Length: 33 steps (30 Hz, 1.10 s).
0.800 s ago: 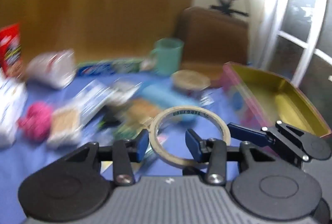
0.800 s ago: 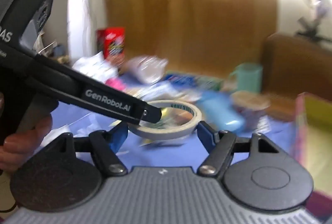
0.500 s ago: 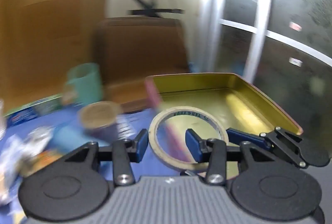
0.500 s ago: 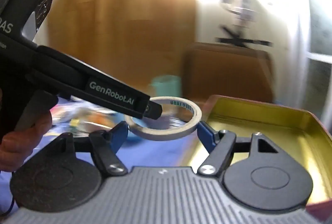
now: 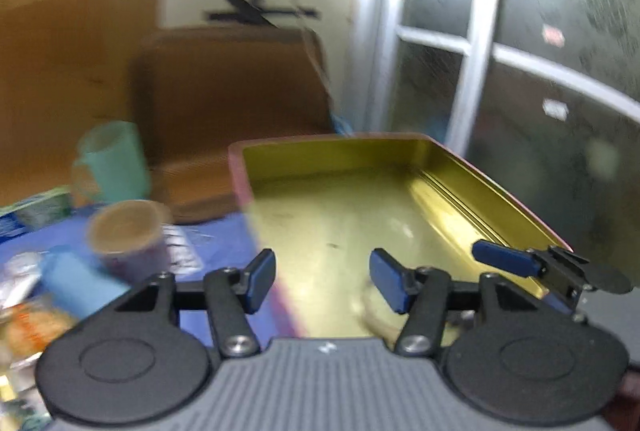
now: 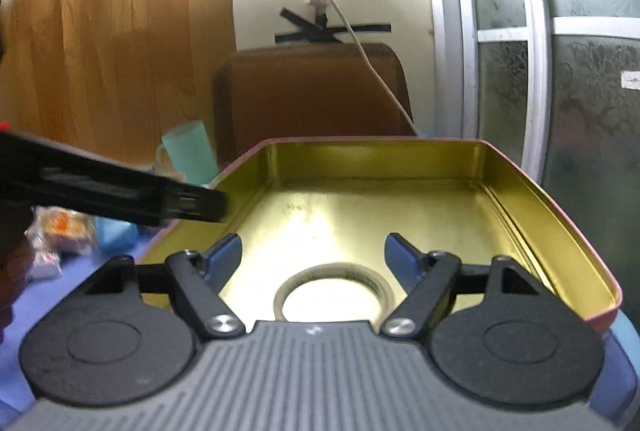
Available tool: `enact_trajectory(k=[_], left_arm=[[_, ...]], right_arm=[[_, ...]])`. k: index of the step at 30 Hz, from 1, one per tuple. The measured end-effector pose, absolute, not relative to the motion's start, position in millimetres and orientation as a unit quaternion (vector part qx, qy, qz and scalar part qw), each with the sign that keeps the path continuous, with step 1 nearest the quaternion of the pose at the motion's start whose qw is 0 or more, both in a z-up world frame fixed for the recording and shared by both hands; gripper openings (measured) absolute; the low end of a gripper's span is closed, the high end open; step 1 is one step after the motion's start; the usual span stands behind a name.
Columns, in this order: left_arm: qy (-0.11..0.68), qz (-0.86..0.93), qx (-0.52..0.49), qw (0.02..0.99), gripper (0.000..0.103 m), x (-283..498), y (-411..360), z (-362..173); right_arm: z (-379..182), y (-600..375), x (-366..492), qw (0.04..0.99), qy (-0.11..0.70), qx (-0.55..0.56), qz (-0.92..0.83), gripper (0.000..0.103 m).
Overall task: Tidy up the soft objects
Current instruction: 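Lower the tape roll into the gold tin and open the left gripper, then reach to the mooncake packet and grasp it with the left gripper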
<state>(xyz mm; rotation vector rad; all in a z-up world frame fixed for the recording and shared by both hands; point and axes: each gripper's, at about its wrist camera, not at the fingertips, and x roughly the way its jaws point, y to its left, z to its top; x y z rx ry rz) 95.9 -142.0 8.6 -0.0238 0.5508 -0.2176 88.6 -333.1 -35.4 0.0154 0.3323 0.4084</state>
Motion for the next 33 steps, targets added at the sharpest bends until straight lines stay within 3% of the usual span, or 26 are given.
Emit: enact_trajectory(k=[2, 4, 9, 16, 19, 20, 21, 24, 33], left_arm=[[0.256, -0.094, -0.026, 0.962, 0.056, 77.2, -111.8, 11.8], [0.245, -0.067, -0.041, 0.966, 0.058, 54.5, -80.8, 8.9], [0.257, 0.034, -0.095, 0.961, 0.060, 9.4, 8.9, -1.2], [0.275, 0.121, -0.152, 0.942, 0.060, -42.5, 98.7, -27.8], [0.288, 0.129, -0.163, 0.935, 0.060, -50.3, 107.8, -34.6], [0.290, 0.127, -0.166, 0.934, 0.060, -51.2, 109.4, -35.8], [0.291, 0.123, -0.169, 0.934, 0.061, -49.9, 110.8, -36.3], [0.289, 0.112, -0.168, 0.936, 0.063, -47.8, 103.1, -35.3], [0.311, 0.030, -0.165, 0.936, 0.065, -26.6, 56.7, -35.4]], right_arm=[[-26.3, -326.6, 89.3, 0.962, 0.156, 0.015, 0.223, 0.059], [-19.7, -311.6, 79.1, 0.956, 0.149, 0.017, 0.254, 0.055], [-17.6, -239.0, 72.9, 0.908, 0.187, 0.005, 0.375, 0.054], [-31.9, -116.5, 53.3, 0.861, 0.159, -0.140, 0.462, 0.054], [-39.0, -80.7, 62.2, 0.857, 0.162, -0.170, 0.458, 0.053], [-42.7, -72.0, 67.6, 0.856, 0.170, -0.178, 0.454, 0.048], [-46.7, -66.0, 72.9, 0.857, 0.176, -0.187, 0.446, 0.032], [-50.5, -79.6, 67.9, 0.863, 0.159, -0.197, 0.437, 0.018], [-55.1, -187.4, 28.6, 0.847, 0.160, -0.240, 0.447, 0.018]])
